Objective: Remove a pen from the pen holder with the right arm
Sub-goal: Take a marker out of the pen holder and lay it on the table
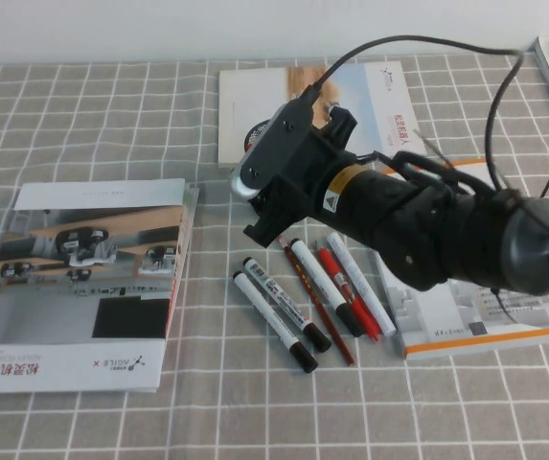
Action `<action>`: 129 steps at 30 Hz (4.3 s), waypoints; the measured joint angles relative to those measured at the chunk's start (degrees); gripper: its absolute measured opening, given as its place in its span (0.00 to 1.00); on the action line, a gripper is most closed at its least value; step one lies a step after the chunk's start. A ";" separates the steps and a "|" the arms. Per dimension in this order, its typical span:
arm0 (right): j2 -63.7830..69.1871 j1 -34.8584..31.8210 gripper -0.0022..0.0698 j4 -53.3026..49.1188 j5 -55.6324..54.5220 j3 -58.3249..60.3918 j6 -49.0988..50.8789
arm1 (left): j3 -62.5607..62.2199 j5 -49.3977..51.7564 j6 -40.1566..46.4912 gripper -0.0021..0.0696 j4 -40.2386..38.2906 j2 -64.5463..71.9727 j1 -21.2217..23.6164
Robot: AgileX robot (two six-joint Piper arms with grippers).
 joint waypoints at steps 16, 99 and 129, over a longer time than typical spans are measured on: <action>9.90 -2.75 0.54 0.13 -13.17 -5.54 0.00 | 0.00 0.00 0.00 0.02 0.00 0.00 0.00; 17.20 -3.88 0.54 1.53 -7.25 -14.35 5.34 | 0.00 0.00 0.00 0.02 0.00 0.00 0.00; 15.35 -3.78 0.42 -0.42 -6.30 -14.58 5.56 | 0.00 0.00 0.00 0.02 0.00 0.00 0.00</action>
